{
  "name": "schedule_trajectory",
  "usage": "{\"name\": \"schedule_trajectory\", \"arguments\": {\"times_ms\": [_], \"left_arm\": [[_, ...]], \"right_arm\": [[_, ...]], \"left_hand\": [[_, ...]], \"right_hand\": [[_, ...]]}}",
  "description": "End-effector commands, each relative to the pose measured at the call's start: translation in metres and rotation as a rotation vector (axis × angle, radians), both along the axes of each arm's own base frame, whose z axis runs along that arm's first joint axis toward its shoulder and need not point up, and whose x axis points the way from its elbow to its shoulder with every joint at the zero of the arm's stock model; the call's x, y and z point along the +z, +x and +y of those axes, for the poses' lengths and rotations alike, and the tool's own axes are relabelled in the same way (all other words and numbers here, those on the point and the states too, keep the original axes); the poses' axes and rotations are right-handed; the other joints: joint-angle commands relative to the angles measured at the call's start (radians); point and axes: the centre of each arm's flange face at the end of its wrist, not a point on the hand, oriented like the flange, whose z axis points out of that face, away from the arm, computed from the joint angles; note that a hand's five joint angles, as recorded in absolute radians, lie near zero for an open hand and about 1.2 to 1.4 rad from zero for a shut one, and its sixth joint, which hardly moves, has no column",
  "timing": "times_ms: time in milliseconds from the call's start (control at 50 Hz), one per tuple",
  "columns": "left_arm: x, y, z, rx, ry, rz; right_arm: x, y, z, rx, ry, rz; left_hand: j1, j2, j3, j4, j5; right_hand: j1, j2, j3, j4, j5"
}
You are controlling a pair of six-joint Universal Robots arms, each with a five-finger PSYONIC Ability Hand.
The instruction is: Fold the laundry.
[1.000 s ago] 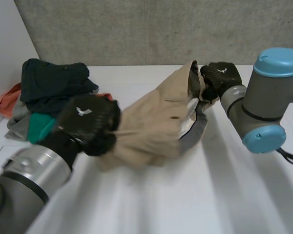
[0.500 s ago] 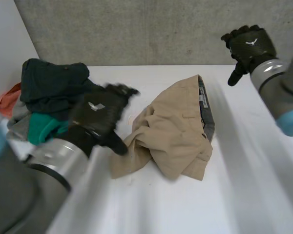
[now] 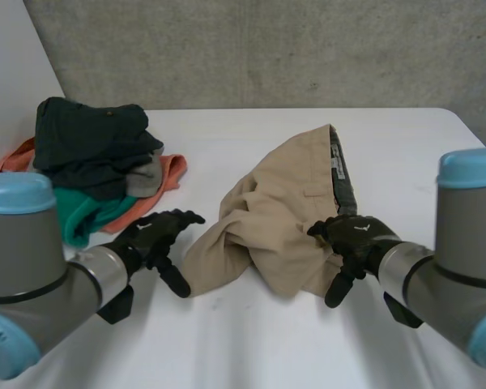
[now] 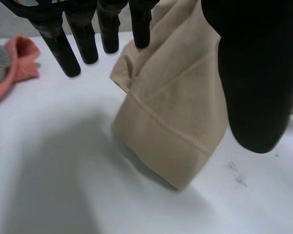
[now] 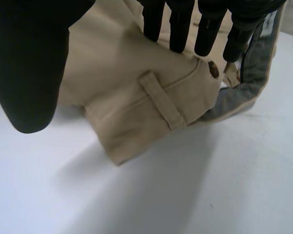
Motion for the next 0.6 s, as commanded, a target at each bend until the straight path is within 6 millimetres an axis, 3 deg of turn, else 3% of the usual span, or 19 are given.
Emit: {"name": "schedule_trajectory", "arguments": {"times_ms": [20,40,60,100,180,200,260,280,400,500,560,600], "left_arm": [[-0.013,-0.024,-0.007,-0.063,-0.009,-0.015],[-0.012,-0.025,-0.008,-0.065,-0.013,-0.016],[-0.006,-0.026,-0.011,-0.060,-0.034,-0.014],[0.004,-0.026,-0.016,-0.044,-0.067,-0.006],[0.050,-0.019,-0.026,0.028,-0.197,0.023],[0.077,-0.013,-0.027,0.061,-0.276,0.050],[0.123,-0.003,-0.025,0.107,-0.407,0.101],[0.152,0.004,-0.021,0.126,-0.495,0.138],[0.238,0.026,0.000,0.153,-0.744,0.270],[0.284,0.038,0.017,0.176,-0.854,0.351],[0.307,0.043,0.025,0.186,-0.906,0.405],[0.315,0.047,0.023,0.201,-0.925,0.418]], "right_arm": [[-0.014,0.006,-0.031,-0.047,-0.160,0.045],[-0.012,0.006,-0.034,-0.053,-0.186,0.053],[-0.003,0.007,-0.038,-0.059,-0.237,0.061],[0.009,0.007,-0.041,-0.061,-0.287,0.062],[0.057,0.007,-0.043,-0.056,-0.425,0.010],[0.079,0.007,-0.041,-0.052,-0.483,-0.018],[0.117,0.003,-0.037,-0.048,-0.586,-0.065],[0.142,0.000,-0.034,-0.038,-0.654,-0.093],[0.215,-0.006,-0.008,0.057,-0.794,-0.156],[0.263,-0.017,0.009,0.042,-0.895,-0.195],[0.284,-0.021,0.013,0.035,-0.950,-0.216],[0.287,-0.022,0.010,0.030,-0.955,-0.218]], "left_hand": [[0.906,0.909,0.907,0.910,0.893],[1.108,1.112,1.110,1.112,1.096],[1.174,1.177,1.175,1.178,1.161],[1.174,1.178,1.176,1.178,1.162],[1.174,1.178,1.176,1.178,1.162],[1.174,1.178,1.176,1.178,1.162],[1.174,1.178,1.176,1.178,1.162],[1.174,1.178,1.176,1.178,1.162],[1.174,1.178,1.176,1.178,1.162],[1.174,1.178,1.176,1.178,1.162],[1.174,1.178,1.176,1.178,1.162],[1.174,1.178,1.176,1.178,1.162]], "right_hand": [[0.685,0.686,0.685,0.686,0.683],[0.820,0.821,0.820,0.821,0.818],[1.112,1.113,1.112,1.113,1.110],[1.121,1.122,1.121,1.122,1.119],[1.121,1.122,1.121,1.122,1.119],[1.121,1.122,1.121,1.122,1.119],[1.121,1.122,1.121,1.122,1.119],[1.121,1.122,1.121,1.122,1.119],[1.121,1.122,1.121,1.122,1.119],[1.121,1.122,1.121,1.122,1.119],[1.121,1.122,1.121,1.122,1.119],[1.121,1.122,1.121,1.122,1.119]]}}
